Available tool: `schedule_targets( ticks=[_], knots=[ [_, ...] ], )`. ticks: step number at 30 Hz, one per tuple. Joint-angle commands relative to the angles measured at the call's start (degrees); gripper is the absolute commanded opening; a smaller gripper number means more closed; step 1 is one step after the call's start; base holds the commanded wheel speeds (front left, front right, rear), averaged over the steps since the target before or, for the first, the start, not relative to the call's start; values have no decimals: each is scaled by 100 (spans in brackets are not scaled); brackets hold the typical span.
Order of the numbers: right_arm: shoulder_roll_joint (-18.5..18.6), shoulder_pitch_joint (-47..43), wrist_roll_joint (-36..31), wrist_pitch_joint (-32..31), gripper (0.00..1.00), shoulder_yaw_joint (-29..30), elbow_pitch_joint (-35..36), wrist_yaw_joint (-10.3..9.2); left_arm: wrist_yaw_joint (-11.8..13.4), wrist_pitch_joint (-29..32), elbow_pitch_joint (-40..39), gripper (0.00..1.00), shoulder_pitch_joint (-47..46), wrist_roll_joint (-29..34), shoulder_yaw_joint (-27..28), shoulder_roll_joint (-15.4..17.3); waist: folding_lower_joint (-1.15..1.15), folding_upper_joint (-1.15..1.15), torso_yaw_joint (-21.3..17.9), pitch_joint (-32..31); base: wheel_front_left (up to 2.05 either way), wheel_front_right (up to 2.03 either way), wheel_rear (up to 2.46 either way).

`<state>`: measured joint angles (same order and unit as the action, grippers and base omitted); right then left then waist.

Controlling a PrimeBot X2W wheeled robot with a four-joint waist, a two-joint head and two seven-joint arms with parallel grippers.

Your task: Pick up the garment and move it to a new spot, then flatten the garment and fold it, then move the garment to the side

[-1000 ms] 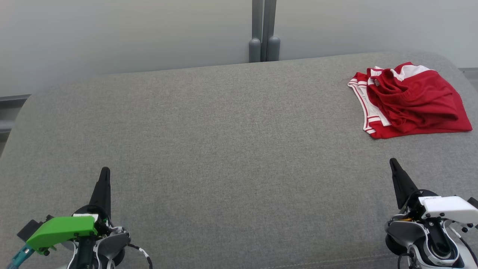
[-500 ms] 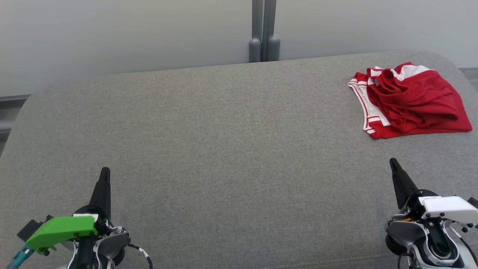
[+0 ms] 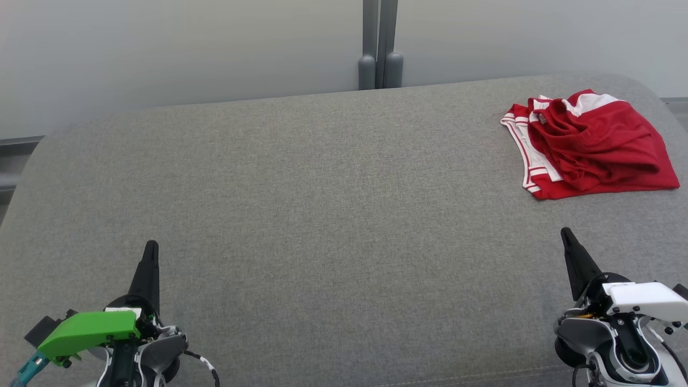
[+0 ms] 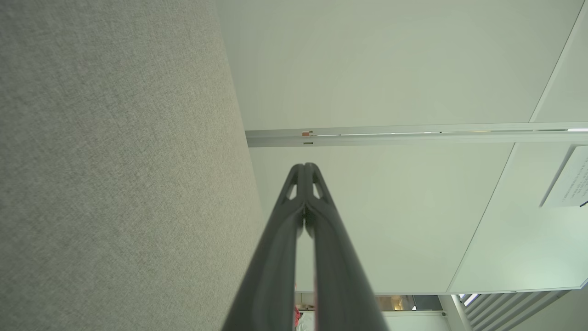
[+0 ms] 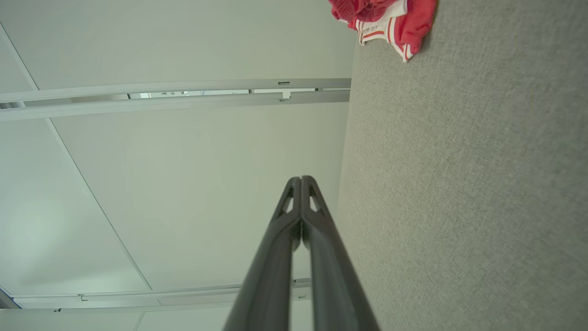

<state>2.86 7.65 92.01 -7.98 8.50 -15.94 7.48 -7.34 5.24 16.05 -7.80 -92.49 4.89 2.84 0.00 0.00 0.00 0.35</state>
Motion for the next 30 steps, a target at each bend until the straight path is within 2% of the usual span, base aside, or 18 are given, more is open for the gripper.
schedule_targets(
  ticks=[1, 30],
  knots=[
    [10, 51, -13, -11, 0, 12, 24, 2, -34, 4, 1, 0, -88, 5, 8, 5, 0, 0, 0, 0, 0, 0, 0],
    [9, 51, -15, -13, 0, 14, 24, 2, -33, 4, 0, 0, -88, 5, 8, 5, 0, 0, 0, 0, 0, 0, 0]
  ],
)
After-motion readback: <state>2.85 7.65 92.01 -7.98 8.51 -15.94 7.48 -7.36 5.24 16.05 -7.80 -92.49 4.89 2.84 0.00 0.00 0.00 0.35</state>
